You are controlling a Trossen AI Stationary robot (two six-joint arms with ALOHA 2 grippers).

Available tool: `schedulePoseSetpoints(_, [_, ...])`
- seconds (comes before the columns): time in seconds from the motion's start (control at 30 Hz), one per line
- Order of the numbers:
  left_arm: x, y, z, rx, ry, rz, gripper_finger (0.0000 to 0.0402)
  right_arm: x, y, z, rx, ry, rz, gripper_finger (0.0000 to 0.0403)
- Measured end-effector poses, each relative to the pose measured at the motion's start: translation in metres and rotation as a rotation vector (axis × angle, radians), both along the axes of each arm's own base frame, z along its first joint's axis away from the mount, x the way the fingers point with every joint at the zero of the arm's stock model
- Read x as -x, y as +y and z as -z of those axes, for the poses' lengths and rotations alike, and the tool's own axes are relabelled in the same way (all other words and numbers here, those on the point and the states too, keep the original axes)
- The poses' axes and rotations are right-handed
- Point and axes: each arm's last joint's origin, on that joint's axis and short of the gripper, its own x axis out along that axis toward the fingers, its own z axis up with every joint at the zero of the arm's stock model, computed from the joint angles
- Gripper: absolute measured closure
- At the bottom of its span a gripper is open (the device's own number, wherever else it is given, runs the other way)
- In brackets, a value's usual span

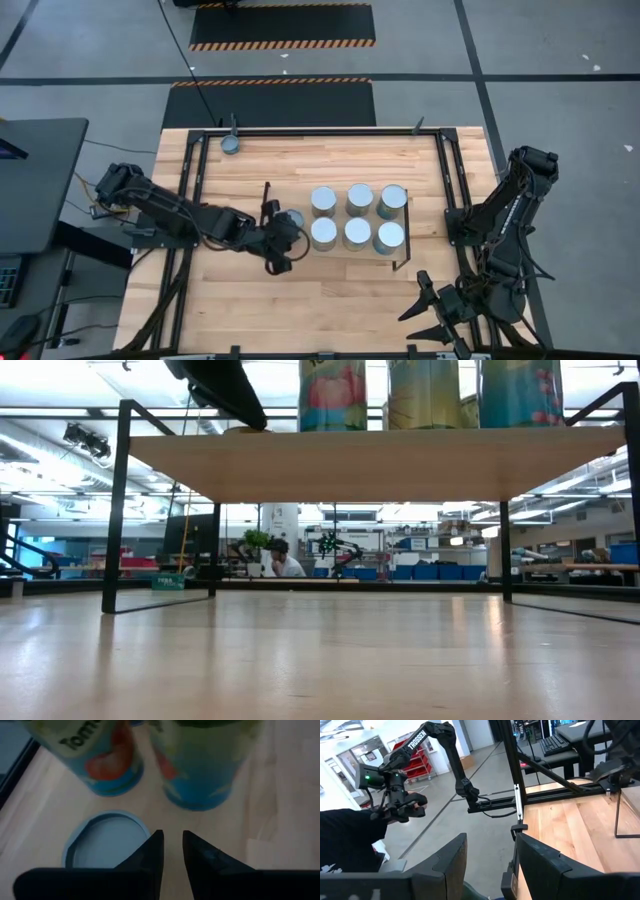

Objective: Pick and place cans onto a shelf
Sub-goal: Put the canned mushrooms on the shelf

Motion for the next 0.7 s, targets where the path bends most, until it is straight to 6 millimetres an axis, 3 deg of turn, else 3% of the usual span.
schedulePoseSetpoints(0.4, [-0.004,0.023,0.001,-0.076,0.033,-0.063,0.0324,0.0,0.0,0.0,-0.001,0.0,0.0,0.0223])
schedulePoseSetpoints(0.7, [-0.004,0.027,0.001,-0.114,0.046,-0.064,0.0324,-0.001,-0.001,0.0,-0.001,0.0,0.005,0.0223])
